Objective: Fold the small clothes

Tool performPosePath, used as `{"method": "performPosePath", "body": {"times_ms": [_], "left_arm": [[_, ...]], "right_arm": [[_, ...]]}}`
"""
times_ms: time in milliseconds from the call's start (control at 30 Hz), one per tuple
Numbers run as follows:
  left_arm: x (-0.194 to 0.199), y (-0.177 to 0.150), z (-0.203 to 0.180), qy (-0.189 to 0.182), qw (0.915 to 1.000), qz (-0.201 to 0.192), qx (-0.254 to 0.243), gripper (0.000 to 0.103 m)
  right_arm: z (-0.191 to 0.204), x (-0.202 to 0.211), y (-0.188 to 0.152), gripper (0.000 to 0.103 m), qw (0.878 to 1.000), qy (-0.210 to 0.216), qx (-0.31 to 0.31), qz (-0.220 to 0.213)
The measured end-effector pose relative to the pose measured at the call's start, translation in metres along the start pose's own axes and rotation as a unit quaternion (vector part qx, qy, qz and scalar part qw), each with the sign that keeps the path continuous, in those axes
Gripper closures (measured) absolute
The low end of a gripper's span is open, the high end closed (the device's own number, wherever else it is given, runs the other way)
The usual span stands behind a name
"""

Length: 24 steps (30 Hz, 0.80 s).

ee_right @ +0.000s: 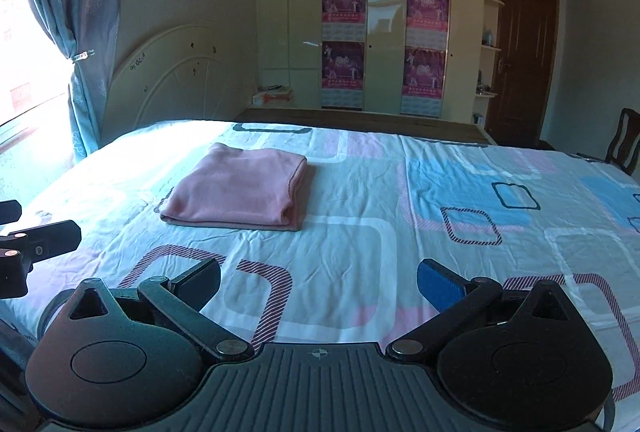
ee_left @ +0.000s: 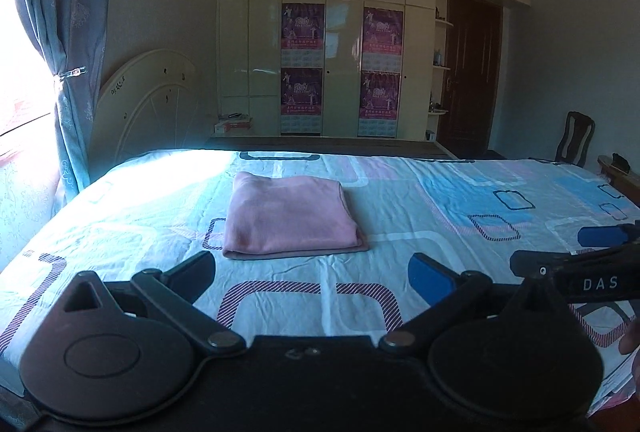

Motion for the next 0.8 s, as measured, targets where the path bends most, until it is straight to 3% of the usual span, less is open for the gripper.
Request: {"method": "performPosePath", "body": {"times_ms": [267, 800], "left_arm": [[0.01, -0.004, -0.005, -0.004, 1.0, -0.005, -0.001, 0.0], [0.011, 0.0, -0.003, -0.003, 0.9999, -0.007, -0.007, 0.0]], "right_arm": [[-0.001, 0.021, -0.004, 0.0, 1.0, -0.003, 0.002, -0.011], [-0.006, 0.022, 0.0, 0.0, 1.0, -0.001, -0.003, -0.017]]}}
Point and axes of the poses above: each gripper's, at about its wrist camera, not at the fingertips, and x roughly against the way its jaws point, z to its left, y to its top, the point moved 4 cm from there along -x, roughly the way its jaws point, and after that the axes turned 5 degrees about x, right-handed, at the moved point
